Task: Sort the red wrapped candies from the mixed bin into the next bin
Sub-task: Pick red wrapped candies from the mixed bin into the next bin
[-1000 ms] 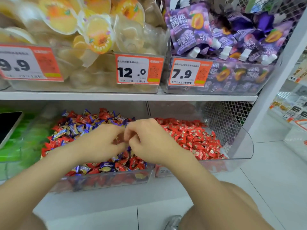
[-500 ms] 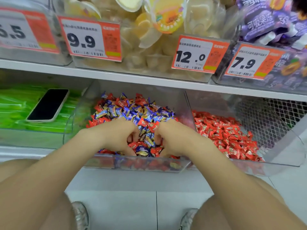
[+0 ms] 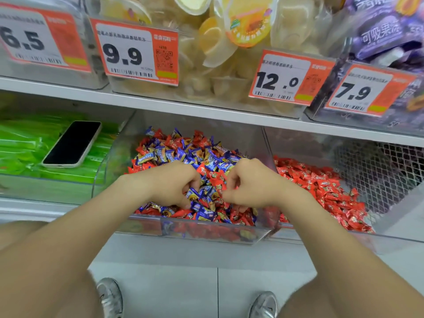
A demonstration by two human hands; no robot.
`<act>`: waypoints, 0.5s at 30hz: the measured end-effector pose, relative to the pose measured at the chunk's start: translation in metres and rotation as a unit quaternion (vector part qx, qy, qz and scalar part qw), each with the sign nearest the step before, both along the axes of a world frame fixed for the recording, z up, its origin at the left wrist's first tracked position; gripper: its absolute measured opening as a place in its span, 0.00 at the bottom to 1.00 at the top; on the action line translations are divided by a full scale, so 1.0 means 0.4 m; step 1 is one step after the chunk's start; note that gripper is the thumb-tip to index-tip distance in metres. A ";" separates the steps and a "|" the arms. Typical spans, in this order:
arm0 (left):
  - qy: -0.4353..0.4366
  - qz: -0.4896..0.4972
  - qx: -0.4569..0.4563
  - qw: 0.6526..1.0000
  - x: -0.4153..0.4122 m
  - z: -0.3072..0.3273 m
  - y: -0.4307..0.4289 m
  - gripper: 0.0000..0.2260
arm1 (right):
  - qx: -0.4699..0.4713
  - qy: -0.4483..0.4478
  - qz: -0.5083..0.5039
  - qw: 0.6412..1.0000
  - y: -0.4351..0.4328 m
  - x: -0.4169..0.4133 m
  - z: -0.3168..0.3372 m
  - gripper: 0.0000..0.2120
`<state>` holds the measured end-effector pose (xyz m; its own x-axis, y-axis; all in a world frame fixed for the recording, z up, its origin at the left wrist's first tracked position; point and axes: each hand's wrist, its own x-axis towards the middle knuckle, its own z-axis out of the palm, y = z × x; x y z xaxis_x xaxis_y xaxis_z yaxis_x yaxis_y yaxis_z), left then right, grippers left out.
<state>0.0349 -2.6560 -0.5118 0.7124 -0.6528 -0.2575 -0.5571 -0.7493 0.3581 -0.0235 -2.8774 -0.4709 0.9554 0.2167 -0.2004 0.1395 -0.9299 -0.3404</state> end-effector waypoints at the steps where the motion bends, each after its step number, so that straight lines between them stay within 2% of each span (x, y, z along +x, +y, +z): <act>1: -0.006 -0.001 -0.009 1.000 -0.002 0.002 0.001 0.13 | 0.015 0.011 -0.014 1.000 -0.001 -0.005 0.007 0.09; 5: -0.011 0.014 -0.025 1.000 -0.017 0.010 -0.002 0.12 | 0.140 0.053 -0.064 0.987 0.007 -0.023 0.028 0.09; 10: 0.005 0.043 -0.053 0.998 -0.023 0.021 -0.009 0.19 | 0.258 0.022 -0.116 0.959 0.009 -0.021 0.041 0.08; 11: 0.005 0.048 -0.050 0.998 -0.023 0.024 -0.011 0.20 | 0.250 -0.002 -0.120 0.961 0.005 -0.015 0.037 0.09; 13: 0.010 0.054 -0.053 0.997 -0.022 0.029 -0.012 0.21 | 0.167 -0.079 -0.107 0.977 0.000 -0.006 0.035 0.10; 15: 0.018 0.063 -0.064 0.996 -0.017 0.031 -0.008 0.20 | 0.113 -0.096 -0.098 0.984 0.004 0.001 0.025 0.10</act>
<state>0.0281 -2.6590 -0.4994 0.7829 -0.5878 -0.2041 -0.4465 -0.7592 0.4736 -0.0230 -2.8758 -0.4611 0.9989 0.0433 0.0192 0.0469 -0.8488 -0.5267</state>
